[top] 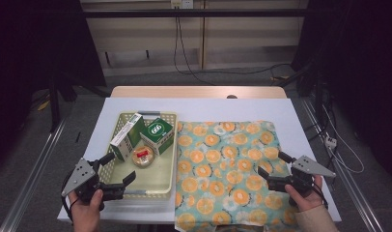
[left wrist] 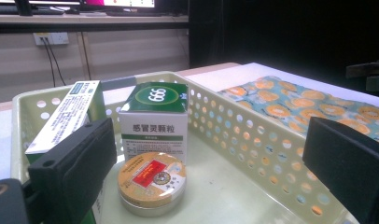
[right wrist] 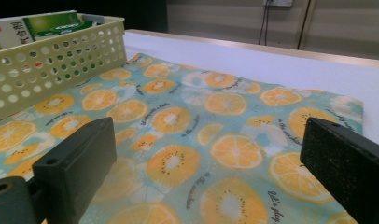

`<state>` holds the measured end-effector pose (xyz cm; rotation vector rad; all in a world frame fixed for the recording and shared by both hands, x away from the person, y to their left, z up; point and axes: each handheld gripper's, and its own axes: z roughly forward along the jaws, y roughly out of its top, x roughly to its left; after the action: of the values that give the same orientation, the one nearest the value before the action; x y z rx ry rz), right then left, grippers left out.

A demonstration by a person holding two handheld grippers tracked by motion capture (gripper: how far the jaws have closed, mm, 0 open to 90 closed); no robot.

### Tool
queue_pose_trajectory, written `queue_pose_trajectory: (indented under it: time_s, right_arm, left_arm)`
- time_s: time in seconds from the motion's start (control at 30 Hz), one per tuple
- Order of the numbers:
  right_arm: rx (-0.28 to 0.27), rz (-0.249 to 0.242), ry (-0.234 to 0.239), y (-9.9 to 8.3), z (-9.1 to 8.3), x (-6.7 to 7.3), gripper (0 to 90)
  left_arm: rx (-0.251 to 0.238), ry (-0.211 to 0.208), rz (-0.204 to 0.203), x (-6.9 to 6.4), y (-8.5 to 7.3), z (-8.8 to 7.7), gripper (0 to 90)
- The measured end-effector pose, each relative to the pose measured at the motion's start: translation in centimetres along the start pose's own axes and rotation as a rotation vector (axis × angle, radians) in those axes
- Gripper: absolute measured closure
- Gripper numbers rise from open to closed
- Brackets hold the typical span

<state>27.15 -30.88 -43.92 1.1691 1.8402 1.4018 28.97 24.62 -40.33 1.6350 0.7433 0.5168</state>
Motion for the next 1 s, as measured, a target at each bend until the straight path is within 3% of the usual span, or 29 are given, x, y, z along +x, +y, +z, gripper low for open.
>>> queue_pose_trajectory:
  time_s: [0.47, 0.57, 0.63, 0.7, 0.8, 0.97, 1.0]
  right_arm:
    - [0.098, -0.049, -0.040, 1.8, 1.5, 0.0, 4.7]
    - [0.129, -0.039, -0.029, 2.8, 2.1, -0.8, 5.0]
    - [0.147, -0.073, -0.015, 3.2, 2.7, -1.7, 5.0]
    - [0.170, -0.023, -0.021, 3.9, 3.9, -3.0, 8.5]
    - [0.180, -0.012, -0.018, 4.3, 4.7, -3.7, 9.1]
    - [0.233, -0.003, -0.070, 4.7, 6.9, -6.0, 9.3]
    - [0.258, 0.007, -0.090, 4.5, 7.7, -7.0, 10.0]
  left_arm:
    - [-0.004, -0.026, -0.001, -0.2, 0.1, 0.0, 2.2]
    - [-0.006, -0.031, -0.013, -0.2, 0.2, 0.1, 2.2]
    - [-0.011, -0.030, -0.018, -0.2, 0.2, 0.1, 2.2]
    - [-0.017, -0.030, -0.024, -0.1, 0.2, 0.0, 2.2]
    - [-0.019, -0.033, -0.025, -0.1, 0.3, 0.0, 2.2]
    - [-0.012, -0.040, -0.023, -0.4, 0.2, 0.2, 2.2]
    - [-0.011, -0.044, -0.017, -0.3, 0.2, 0.3, 2.2]
